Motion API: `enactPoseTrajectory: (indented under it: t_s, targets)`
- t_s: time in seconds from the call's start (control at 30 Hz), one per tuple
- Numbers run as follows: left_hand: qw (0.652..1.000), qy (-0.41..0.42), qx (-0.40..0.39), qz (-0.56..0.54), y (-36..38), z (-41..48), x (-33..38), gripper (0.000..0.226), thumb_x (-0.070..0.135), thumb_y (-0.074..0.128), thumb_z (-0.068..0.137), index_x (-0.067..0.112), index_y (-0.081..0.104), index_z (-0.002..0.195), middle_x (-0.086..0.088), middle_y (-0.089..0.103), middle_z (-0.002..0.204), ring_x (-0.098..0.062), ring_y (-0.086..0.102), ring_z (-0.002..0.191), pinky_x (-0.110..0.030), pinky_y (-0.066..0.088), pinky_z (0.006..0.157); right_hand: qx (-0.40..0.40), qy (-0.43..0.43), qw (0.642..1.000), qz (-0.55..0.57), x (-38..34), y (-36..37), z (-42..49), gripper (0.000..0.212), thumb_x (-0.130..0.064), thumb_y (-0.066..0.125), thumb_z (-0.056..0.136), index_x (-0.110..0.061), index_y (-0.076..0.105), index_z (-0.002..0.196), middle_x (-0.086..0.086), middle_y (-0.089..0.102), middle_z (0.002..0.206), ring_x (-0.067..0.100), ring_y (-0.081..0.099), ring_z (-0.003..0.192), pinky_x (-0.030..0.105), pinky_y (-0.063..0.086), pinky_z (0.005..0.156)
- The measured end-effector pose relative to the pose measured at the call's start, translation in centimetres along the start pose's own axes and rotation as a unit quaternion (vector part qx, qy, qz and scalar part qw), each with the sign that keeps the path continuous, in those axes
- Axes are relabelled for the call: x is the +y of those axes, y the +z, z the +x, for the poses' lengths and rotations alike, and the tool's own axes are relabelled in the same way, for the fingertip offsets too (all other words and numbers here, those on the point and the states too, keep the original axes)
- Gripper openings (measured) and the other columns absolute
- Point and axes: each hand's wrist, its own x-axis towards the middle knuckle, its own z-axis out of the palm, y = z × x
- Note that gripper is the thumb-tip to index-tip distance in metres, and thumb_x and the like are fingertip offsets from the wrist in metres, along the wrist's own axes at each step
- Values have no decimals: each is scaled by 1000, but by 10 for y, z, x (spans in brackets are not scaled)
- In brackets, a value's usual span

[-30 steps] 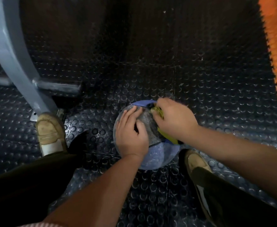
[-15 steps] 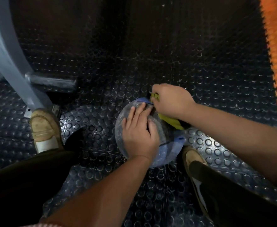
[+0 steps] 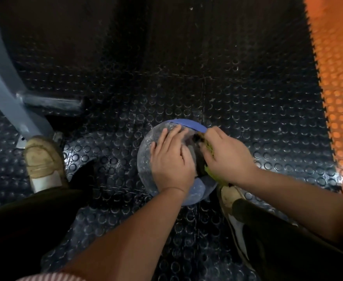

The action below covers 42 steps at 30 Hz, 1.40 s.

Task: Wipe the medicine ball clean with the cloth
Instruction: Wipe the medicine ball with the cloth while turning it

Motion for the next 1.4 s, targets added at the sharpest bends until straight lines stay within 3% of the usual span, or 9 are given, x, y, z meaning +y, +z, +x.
enactPoseTrajectory:
  t_s: [0.23, 0.37, 0.47, 0.57, 0.67, 0.87, 1.0, 1.2, 1.4]
  targets:
    - [999, -20, 47, 6, 1, 4, 2, 57, 31, 23, 87, 21, 65, 125, 6, 58, 136, -19, 41, 138, -42, 29, 115, -48, 4, 999, -19, -4, -3, 73, 14, -19, 44, 97, -11, 49, 108, 9, 51, 109, 33, 56, 92, 36, 39, 64]
    - [998, -49, 25, -24, 0, 20, 7, 51, 22, 30, 87, 22, 66, 123, 8, 58, 135, -14, 39, 138, -37, 26, 117, -2, 23, 1000, -5, -1, -2, 39, 17, -22, 42, 98, -8, 47, 107, 10, 49, 109, 34, 55, 84, 35, 30, 60]
    - [998, -46, 32, -37, -2, 22, 3, 50, 20, 32, 87, 22, 67, 123, 8, 59, 134, -15, 41, 137, -33, 26, 116, -24, 33, 999, 15, -6, 1, -2, 17, -24, 41, 98, -10, 42, 107, 9, 44, 110, 33, 53, 81, 35, 27, 60]
    - [999, -26, 28, -16, -4, 11, -3, 48, 17, 33, 89, 23, 65, 124, 9, 57, 136, -15, 39, 138, -36, 25, 118, -59, 6, 998, 2, -8, 1, -17, 20, -24, 41, 97, -10, 41, 111, 6, 43, 113, 28, 47, 74, 34, 26, 60]
    - [998, -22, 53, -10, -6, 5, -7, 47, 13, 35, 89, 21, 66, 124, 6, 58, 136, -19, 41, 137, -39, 26, 116, -26, -29, 999, -22, -11, -2, 1, 20, -23, 43, 96, -10, 46, 110, 7, 48, 108, 26, 46, 68, 33, 29, 56]
    - [997, 10, 60, -38, -9, 5, -16, 53, 25, 26, 86, 24, 68, 120, 7, 61, 132, -16, 44, 134, -29, 25, 114, -45, 0, 999, 30, -2, -4, 77, 17, -24, 50, 96, -16, 59, 108, 3, 52, 110, 27, 57, 97, 38, 47, 77]
    - [996, -24, 29, -76, -16, 26, -26, 54, 25, 25, 86, 26, 69, 118, 23, 56, 126, -8, 41, 134, -32, 29, 116, 57, 25, 996, 61, -9, 10, 40, 18, -25, 49, 97, -8, 55, 100, 4, 49, 97, 25, 53, 79, 34, 37, 63]
    - [981, -108, 28, -156, -25, 36, -38, 44, 8, 35, 97, 31, 70, 110, 27, 56, 121, -2, 40, 133, -16, 29, 108, 74, -171, 982, 19, -4, 26, -11, 23, -25, 46, 84, -11, 62, 93, 5, 55, 81, 24, 56, 57, 25, 40, 44]
    - [985, -71, 44, -150, -29, 32, -48, 50, 20, 29, 88, 22, 69, 118, 27, 53, 121, -3, 42, 132, -17, 31, 108, 65, -371, 922, -90, -7, 23, 8, 21, -19, 51, 83, -15, 63, 99, 3, 59, 84, 21, 53, 60, 28, 39, 42]
